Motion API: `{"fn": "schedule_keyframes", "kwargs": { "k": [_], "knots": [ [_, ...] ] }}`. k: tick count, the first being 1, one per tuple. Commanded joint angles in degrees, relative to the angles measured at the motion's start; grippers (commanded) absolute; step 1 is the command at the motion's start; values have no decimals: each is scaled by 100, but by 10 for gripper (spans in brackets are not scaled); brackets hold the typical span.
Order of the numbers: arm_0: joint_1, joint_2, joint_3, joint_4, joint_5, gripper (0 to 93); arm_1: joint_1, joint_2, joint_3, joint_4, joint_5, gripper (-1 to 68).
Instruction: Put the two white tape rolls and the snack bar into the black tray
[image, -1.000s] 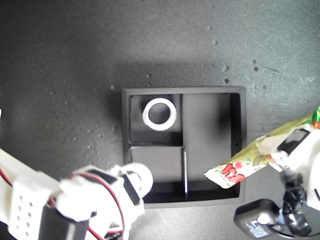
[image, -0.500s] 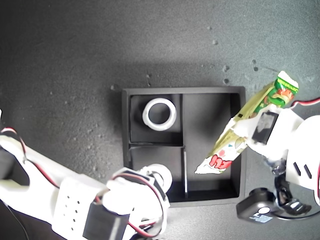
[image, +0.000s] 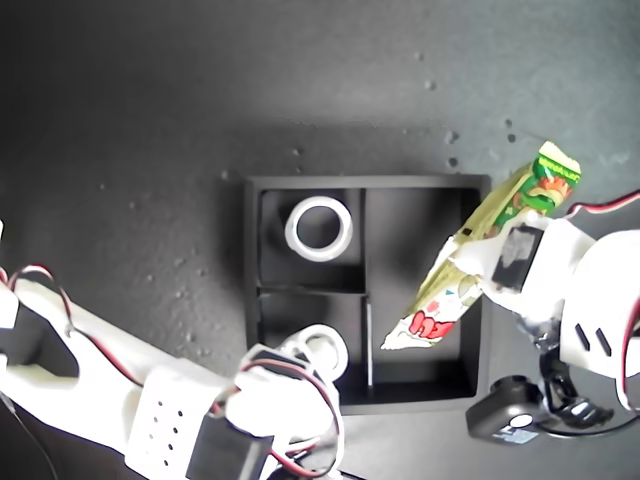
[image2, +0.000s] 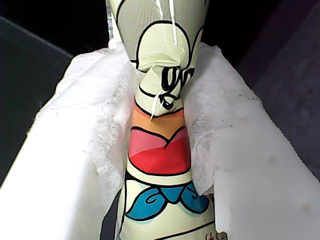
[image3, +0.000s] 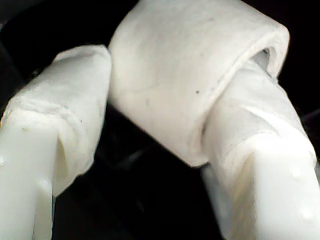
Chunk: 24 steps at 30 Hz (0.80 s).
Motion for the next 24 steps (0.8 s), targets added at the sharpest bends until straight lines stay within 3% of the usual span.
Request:
{"fn": "schedule_keyframes", "kwargs": {
  "k": [1, 12, 17, 19, 22, 24],
  "knots": [
    [79, 343, -158, 97, -70, 138, -70, 53, -114, 62, 9, -4],
    [-53, 677, -62, 97, 88, 183, -211, 44, -88, 62, -202, 7],
    [-220, 1318, 519, 97, 211, 169, -325, 44, -158, 308, -316, 228],
    [-352, 1907, 1081, 97, 167, 163, -325, 44, -141, 431, -290, 283],
    [-703, 3111, 2294, 97, -105, 136, -325, 44, -123, 589, -141, 296],
    [-1037, 4087, 3357, 97, -457, 70, -308, 44, -272, 791, 167, 248]
  ]
}}
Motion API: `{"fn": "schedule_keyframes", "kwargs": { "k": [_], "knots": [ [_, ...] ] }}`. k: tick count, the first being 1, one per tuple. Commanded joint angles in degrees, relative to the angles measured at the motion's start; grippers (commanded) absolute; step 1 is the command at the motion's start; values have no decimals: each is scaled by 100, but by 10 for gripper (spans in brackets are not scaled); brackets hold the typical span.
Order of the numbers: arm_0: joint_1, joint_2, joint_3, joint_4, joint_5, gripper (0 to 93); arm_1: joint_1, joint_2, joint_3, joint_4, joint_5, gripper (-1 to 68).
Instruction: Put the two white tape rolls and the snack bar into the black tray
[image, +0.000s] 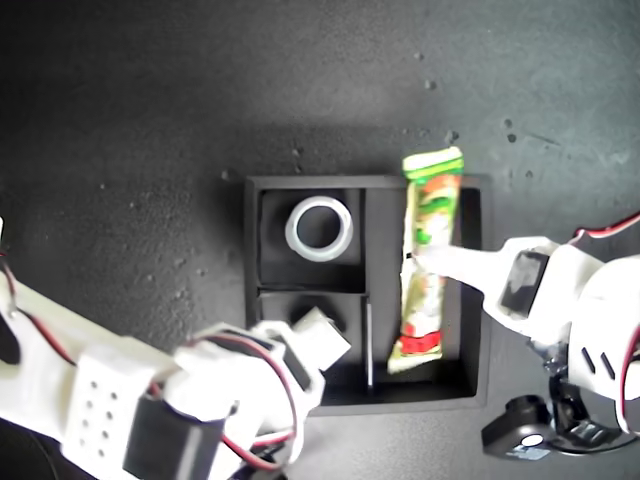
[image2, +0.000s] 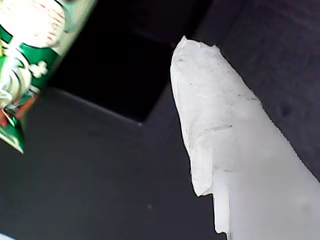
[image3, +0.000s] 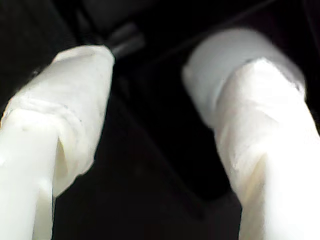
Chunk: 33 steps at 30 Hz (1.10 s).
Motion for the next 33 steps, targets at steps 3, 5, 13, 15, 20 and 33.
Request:
{"fn": "schedule_keyframes", "kwargs": {
  "k": [3, 5, 13, 15, 20, 33],
  "knots": [
    [-817, 3146, 3041, -123, -844, 4, 35, 44, -782, 791, 1178, 87],
    [-923, 4307, 4570, -721, -958, 1, 9, 53, -1274, 1336, 1934, 52],
    [-1213, 8701, 10283, -2962, -1169, 1, -220, 1318, -1037, 1433, 3806, -5],
    [-1160, 9378, 11136, -3331, -1239, 1, -132, 1688, -615, 1433, 3981, -5],
    [-1090, 10134, 12516, -3814, -1450, 1, 246, 2733, 773, 1213, 4271, -6],
    [-1020, 12814, 14353, -3384, -1485, 0, 615, 8965, 8051, -1134, 4957, -7]
  ]
}}
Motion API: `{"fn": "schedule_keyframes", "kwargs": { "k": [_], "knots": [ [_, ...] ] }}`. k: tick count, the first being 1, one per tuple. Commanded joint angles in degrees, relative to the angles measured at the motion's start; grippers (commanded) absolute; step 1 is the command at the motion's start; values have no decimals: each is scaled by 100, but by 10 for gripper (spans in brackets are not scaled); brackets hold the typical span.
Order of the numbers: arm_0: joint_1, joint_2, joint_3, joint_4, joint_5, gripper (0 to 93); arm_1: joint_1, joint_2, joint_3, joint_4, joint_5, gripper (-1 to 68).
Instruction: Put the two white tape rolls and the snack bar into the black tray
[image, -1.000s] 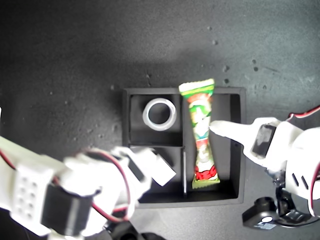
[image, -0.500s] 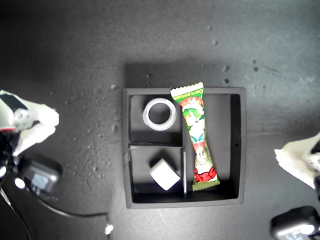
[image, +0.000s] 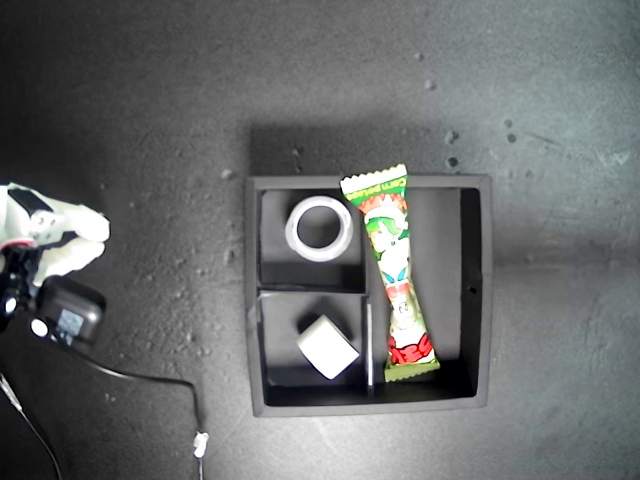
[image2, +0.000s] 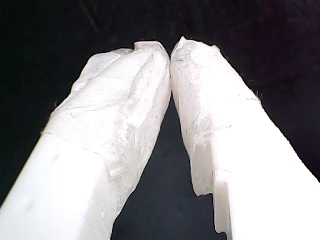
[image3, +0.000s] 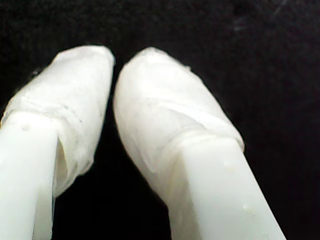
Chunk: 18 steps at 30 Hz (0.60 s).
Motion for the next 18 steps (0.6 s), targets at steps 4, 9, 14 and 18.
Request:
{"fn": "schedule_keyframes", "kwargs": {
  "k": [4, 9, 14, 18],
  "knots": [
    [62, 1204, 642, 483, -88, 0, 62, 3067, 3885, -967, 167, -7],
    [35, 1204, 1002, 404, -105, 0, 246, 4667, 5616, -958, -9, -7],
    [167, 1204, 1011, 642, -387, 0, 475, 4667, 6495, -1371, -299, -7],
    [158, 1204, 1011, 888, -589, 1, 562, 4676, 6917, -1354, -88, -7]
  ]
}}
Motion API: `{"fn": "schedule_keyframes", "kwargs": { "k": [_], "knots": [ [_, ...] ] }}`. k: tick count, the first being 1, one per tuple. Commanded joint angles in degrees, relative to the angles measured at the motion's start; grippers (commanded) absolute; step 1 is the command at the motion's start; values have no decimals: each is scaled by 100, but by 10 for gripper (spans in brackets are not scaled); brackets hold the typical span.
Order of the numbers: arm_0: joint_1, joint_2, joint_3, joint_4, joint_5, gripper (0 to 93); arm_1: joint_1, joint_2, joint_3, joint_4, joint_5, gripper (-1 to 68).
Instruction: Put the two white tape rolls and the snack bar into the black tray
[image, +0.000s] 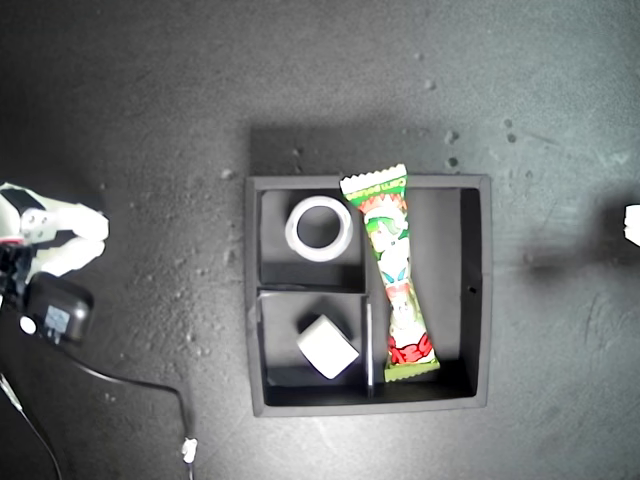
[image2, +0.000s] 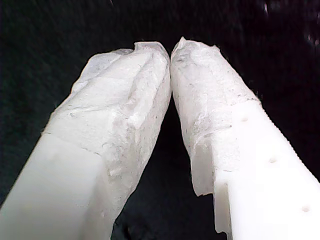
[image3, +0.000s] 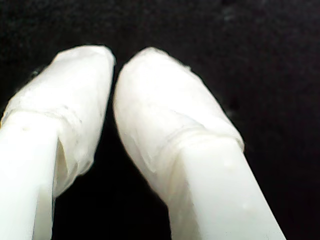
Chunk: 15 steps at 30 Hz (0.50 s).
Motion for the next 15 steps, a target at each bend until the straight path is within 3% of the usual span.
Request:
{"fn": "schedule_keyframes", "kwargs": {
  "k": [1, 4, 9, 15],
  "knots": [
    [149, 281, 325, 193, -360, 1, 62, -9, 193, 211, 281, -5],
    [264, 281, 325, 378, -527, 2, 97, -9, 193, 606, 615, -2],
    [404, 272, 325, 396, 431, 2, 396, -26, 193, 791, -1107, -1],
    [404, 272, 325, 404, 97, 2, 439, -26, 193, 800, -1635, -1]
  ]
}}
